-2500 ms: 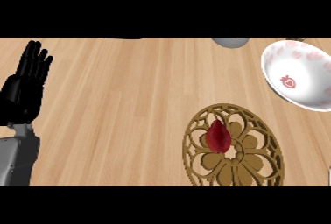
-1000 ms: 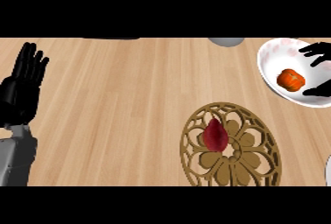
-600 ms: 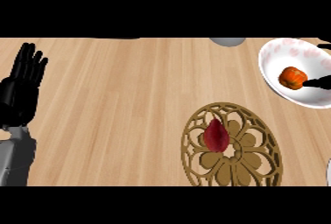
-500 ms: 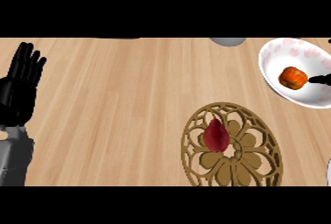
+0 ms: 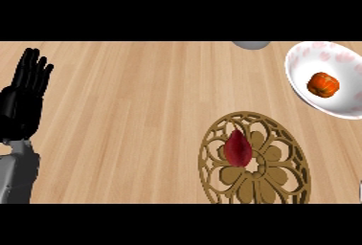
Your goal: Pick the squash from the placemat and place it in the bowl
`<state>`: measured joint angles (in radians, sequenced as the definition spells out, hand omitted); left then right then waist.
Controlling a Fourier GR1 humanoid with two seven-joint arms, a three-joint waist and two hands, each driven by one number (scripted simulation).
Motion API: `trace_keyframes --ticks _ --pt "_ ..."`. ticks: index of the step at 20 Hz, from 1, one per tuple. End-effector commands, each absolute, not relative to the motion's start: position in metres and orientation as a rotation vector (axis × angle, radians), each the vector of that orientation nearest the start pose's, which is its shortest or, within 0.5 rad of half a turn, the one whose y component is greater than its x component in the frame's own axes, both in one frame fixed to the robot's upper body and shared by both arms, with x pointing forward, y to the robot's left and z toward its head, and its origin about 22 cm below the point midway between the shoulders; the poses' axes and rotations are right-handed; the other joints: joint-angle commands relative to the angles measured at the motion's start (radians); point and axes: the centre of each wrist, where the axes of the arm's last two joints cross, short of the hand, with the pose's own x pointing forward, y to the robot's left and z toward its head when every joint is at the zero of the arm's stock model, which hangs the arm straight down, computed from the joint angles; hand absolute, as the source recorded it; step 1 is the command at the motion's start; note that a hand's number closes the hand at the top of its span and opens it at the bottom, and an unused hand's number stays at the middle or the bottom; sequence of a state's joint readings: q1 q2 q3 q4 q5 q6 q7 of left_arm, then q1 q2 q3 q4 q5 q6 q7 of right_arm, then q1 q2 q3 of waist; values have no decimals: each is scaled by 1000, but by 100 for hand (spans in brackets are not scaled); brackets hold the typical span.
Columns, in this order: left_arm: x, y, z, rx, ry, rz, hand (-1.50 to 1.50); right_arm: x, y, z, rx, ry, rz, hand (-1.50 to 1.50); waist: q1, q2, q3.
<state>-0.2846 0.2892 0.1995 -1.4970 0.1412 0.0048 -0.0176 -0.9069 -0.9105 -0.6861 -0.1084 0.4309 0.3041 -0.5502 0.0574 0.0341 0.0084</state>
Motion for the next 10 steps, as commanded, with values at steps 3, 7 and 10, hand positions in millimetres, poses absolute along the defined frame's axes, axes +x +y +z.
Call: trace_keyframes --ticks 3,7,10 --pt "302 309 92 172 -1833 3 0 290 -572 154 -530 -1709 13 -150 4 7 8" --pt "300 321 87 181 -1836 12 0 269 -589 164 -514 -1717 -17 -150 4 9 6" --pt "302 309 88 170 -1833 10 0 255 -598 166 -491 -1714 -3 -150 -4 8 8"
